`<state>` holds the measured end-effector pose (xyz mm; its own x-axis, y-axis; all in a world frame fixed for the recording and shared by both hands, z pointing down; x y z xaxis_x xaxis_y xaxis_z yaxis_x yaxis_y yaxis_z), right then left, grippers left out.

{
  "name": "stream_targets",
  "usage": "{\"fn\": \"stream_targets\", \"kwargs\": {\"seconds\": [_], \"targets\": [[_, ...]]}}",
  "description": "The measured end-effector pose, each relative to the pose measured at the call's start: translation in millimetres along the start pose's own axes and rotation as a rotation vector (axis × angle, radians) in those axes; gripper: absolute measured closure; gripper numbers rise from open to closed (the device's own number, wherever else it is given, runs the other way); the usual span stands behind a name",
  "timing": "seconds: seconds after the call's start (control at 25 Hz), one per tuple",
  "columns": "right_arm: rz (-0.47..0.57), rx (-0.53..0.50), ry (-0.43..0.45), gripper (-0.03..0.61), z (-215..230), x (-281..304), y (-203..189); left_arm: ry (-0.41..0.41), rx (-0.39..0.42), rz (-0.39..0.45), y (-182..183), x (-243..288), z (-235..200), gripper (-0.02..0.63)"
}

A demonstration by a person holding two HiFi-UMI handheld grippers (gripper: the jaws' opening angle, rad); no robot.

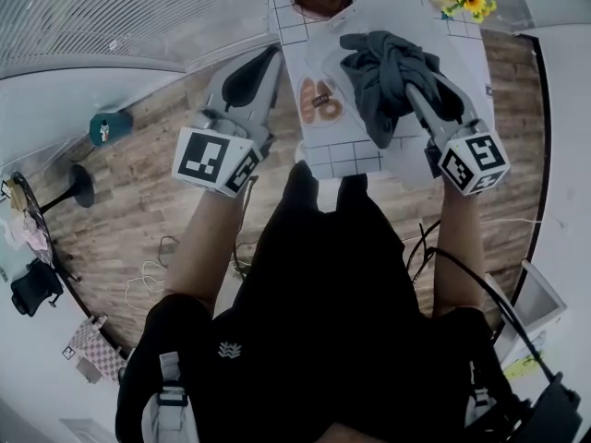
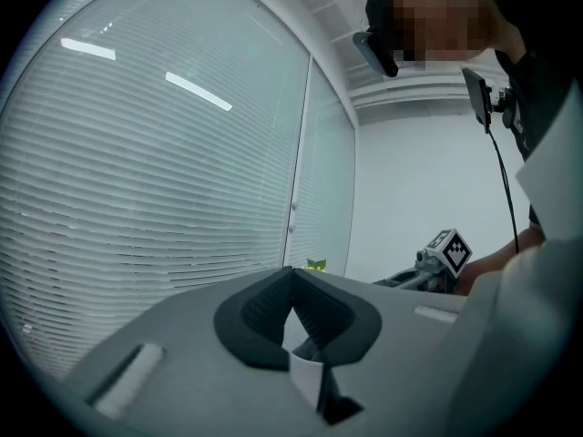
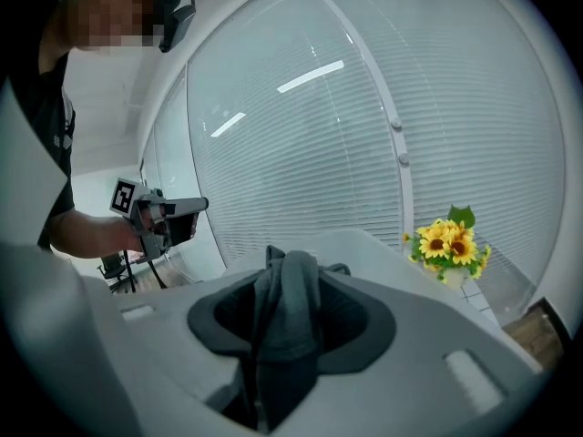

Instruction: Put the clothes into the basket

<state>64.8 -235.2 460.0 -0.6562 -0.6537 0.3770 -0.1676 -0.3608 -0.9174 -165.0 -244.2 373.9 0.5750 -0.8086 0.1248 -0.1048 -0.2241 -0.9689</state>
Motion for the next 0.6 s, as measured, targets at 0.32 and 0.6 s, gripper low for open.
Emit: {"fn": "stream_targets", "kwargs": {"seconds": [0.32, 0.6], "targets": [[0.074, -0.007, -0.021, 0.422, 2.8, 2.0, 19.9, -0.01, -0.007, 0.002, 3.5, 3.5, -5.9, 0.607], [0.085, 0.011, -0.041, 0.422, 14.1, -1.1, 25.3, -0.023, -0.002, 0.018, 11.2, 18.2, -4.8, 0.607]]}}
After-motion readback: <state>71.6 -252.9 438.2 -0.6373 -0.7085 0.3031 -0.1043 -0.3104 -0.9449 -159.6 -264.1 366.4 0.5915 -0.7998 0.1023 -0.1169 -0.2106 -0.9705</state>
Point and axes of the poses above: the fingertips, and each gripper's own axes: x forward along the fingers, z to its right, y out of its top, the point moved 1 cm from there along -x, backward along the fingers, and after that the axes turned 6 degrees about -x, right-handed, at the moved point
